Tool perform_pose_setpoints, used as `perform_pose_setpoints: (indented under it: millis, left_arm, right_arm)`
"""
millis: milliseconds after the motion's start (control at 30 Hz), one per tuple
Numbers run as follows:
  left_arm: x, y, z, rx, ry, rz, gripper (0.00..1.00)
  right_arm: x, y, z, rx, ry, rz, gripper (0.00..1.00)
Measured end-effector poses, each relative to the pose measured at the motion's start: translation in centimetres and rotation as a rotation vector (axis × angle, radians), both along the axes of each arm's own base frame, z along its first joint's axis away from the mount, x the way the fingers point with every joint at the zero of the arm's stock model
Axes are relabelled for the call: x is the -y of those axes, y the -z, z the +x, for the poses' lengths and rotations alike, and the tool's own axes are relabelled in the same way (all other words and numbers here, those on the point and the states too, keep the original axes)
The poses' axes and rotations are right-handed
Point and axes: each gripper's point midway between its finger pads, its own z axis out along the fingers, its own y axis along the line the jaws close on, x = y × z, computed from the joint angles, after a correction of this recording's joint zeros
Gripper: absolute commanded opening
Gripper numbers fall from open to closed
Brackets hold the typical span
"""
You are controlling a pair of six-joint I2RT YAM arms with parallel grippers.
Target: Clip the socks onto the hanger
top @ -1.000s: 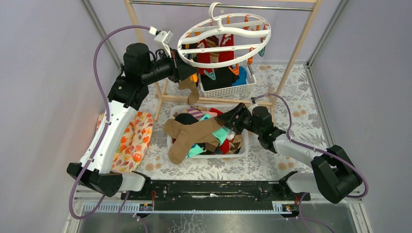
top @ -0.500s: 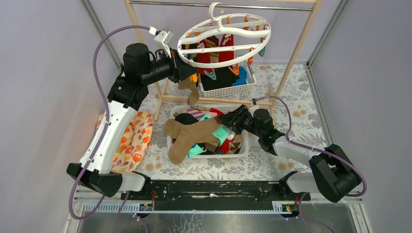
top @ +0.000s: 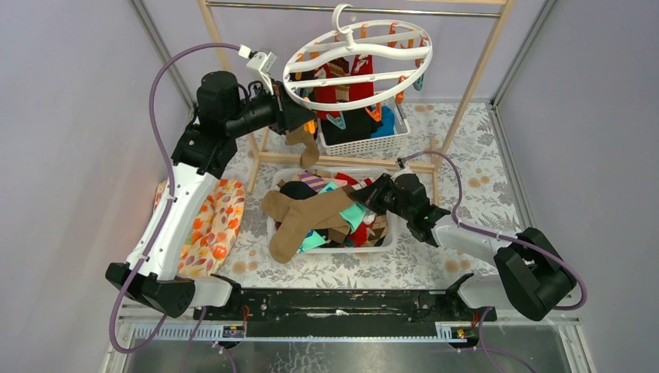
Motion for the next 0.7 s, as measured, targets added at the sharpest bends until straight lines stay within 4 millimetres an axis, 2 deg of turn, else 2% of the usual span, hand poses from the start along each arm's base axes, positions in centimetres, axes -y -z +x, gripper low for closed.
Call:
perform_pose_setpoints:
  millis: [67, 133, 233, 333, 467, 600, 700]
  left_arm:
    - [0.0, 0.1, 0.0, -0.004, 0.003, 0.000, 0.00]
    - [0.1, 0.2, 0.0, -0.005, 0.004, 0.000, 0.00]
    - [0.1, 0.2, -0.1, -0.005, 0.009, 0.000, 0.00]
    - [0.1, 0.1, -0.2, -0.010, 0.011, -0.005, 0.00]
    - [0.2, 0.1, -0.3, -0.021, 0.014, -0.013, 0.00]
    - [0.3, 0.1, -0.4, -0.035, 0.015, -0.025, 0.00]
    - [0.4, 0.0, -0.5, -0.047, 0.021, -0.035, 0.00]
  right_arm:
    - [0.2, -0.3, 0.0, 0.029, 0.004, -0.022, 0.00]
    - [0.5, -1.6, 0.2, 0.089, 0.007, -0.030, 0.00]
    - [0.8, -5.7, 0.0, 0.233, -0.005, -0.002, 0.00]
    - [1.0, -11.0, -0.4, 0.406, -0.022, 0.049, 0.00]
    - [0.2, -16.1, -1.0, 0.556, -0.082, 0.112, 0.00]
    - [-1.0, -18.5, -1.9, 0.625, -0.164, 0.165, 0.00]
    - [-2.0, -19.1, -2.3, 0.642, -0.224, 0.189, 0.00]
